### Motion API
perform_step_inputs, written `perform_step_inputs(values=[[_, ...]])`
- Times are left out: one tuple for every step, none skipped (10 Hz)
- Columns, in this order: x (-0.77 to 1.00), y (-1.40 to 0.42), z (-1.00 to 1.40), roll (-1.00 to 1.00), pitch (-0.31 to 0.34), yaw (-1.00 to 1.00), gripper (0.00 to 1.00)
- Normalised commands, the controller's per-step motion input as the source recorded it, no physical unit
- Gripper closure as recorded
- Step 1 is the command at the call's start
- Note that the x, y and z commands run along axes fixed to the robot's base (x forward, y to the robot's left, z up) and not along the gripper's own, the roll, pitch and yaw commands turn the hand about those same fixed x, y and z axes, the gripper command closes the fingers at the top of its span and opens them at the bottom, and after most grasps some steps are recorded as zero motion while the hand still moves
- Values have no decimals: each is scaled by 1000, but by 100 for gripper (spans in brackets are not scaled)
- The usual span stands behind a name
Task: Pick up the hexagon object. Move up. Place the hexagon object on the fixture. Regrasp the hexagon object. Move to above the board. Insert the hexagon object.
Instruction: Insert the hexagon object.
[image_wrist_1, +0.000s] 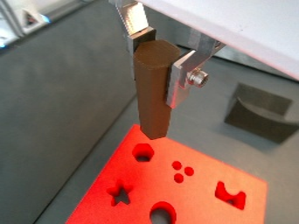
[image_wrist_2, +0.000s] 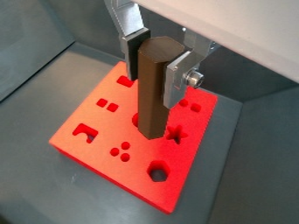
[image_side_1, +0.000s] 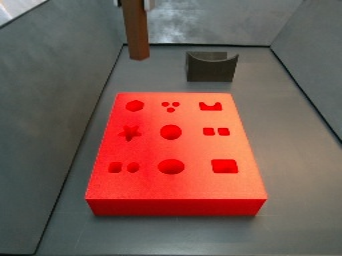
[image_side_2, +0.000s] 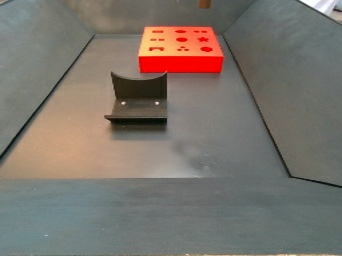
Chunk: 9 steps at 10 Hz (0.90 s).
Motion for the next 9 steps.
perform_step_inputs(values=[[0, 209, -320, -190, -340, -386, 100], [0, 271, -446, -179, -274, -283, 100], [0, 60, 0, 0, 0, 0, 100], [0, 3, -374, 4, 0, 117, 100], [-183, 0, -886, 0, 37, 60, 100], [-174, 0, -997, 31, 66, 40, 100], [0, 43, -966, 0, 116, 63, 100], [0, 86, -743, 0, 206, 63, 100], [0, 114, -714, 0, 224, 20, 100]])
